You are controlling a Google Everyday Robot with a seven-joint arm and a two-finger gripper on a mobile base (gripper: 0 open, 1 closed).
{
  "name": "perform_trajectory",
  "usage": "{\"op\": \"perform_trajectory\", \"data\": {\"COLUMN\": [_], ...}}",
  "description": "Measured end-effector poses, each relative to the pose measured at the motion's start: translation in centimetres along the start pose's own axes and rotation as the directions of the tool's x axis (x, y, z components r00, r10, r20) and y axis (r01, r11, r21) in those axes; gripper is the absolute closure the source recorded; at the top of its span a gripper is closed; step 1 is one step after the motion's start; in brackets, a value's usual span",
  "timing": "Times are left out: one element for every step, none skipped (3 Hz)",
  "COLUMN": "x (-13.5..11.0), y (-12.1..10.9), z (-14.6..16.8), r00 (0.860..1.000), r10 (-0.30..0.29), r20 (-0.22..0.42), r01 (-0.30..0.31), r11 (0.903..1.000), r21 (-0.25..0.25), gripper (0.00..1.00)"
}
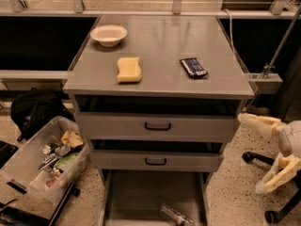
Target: Pick water bottle from bottom drawer and place on counter
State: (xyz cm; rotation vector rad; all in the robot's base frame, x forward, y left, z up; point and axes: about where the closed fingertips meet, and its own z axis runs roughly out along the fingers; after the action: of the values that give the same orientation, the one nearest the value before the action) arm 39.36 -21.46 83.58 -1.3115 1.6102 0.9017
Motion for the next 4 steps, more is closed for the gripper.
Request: {"op": "perform_trajectory", "data": {"x": [-2.5,-3.9,-1.4,-0.5], "y": [-0.1,0.9,1.6,1.8], "z": [-2.5,-1.9,2.4,3.5], "r00": [0.988,0.973,0.971,0.974], "r10": [-0.029,-0.105,-0.062,-0.039], "r20": [0.149,0.206,0.231,0.224], "r01": [0.029,0.096,0.043,0.021], "r11": [0.9996,0.9939,0.9954,0.9964], "r21": [0.005,0.054,0.085,0.082], "gripper": [0.0,0.0,0.0,0.0]}}
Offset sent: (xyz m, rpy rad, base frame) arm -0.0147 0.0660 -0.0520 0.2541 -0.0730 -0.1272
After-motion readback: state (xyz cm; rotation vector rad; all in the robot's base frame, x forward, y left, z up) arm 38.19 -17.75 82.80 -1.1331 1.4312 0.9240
